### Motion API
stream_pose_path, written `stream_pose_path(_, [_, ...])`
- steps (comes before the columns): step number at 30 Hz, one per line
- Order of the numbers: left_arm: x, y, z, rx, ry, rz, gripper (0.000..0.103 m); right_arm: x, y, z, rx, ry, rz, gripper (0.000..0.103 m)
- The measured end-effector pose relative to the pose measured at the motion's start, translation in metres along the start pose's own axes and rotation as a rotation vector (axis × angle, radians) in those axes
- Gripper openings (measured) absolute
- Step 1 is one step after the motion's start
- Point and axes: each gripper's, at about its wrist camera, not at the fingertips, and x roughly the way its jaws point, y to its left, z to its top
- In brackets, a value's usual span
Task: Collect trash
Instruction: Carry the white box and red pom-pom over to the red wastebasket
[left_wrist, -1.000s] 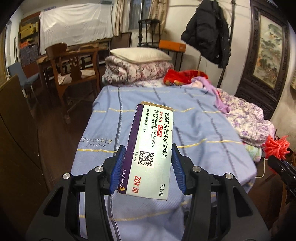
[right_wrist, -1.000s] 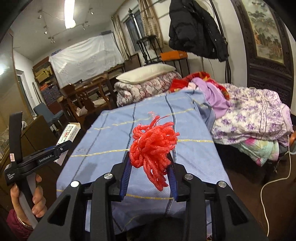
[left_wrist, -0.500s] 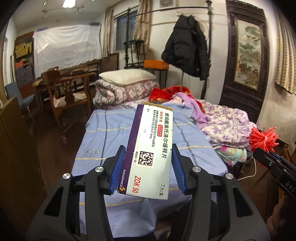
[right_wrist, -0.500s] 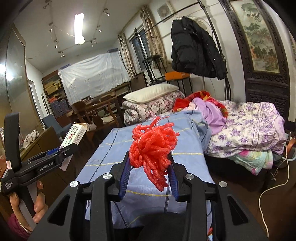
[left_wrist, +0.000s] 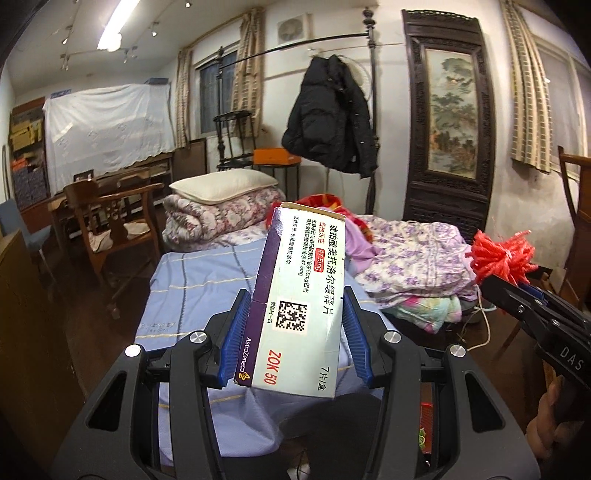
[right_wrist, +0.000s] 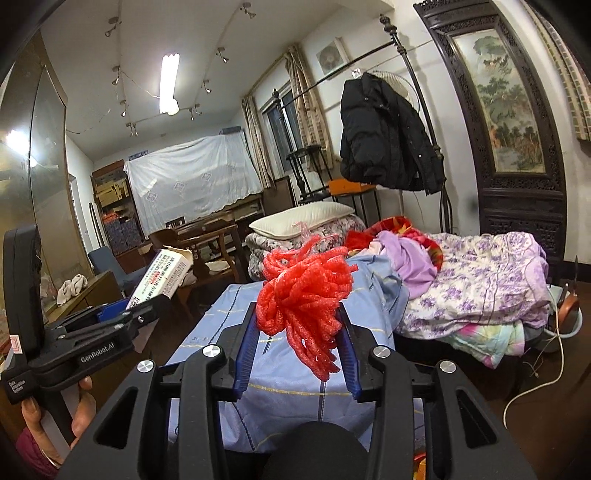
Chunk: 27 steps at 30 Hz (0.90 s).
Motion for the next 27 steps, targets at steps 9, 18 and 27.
stream_pose_path(9, [0.023, -0.032, -0.009, 0.057, 0.058, -0.070, 0.049, -0.009, -0.027, -0.006, 0.016, 0.036, -0.052, 0.041])
stream_pose_path(18, [0.071, -0.075, -0.024, 0.113, 0.175, -0.156, 0.049, 0.005, -0.082, -0.029, 0.099, 0.112, -0.124, 0.041])
stream_pose_path(27, [0.134, -0.127, -0.057, 0.192, 0.330, -0.260, 0.049, 0.043, -0.164, -0.097, 0.251, 0.335, -0.247, 0.041])
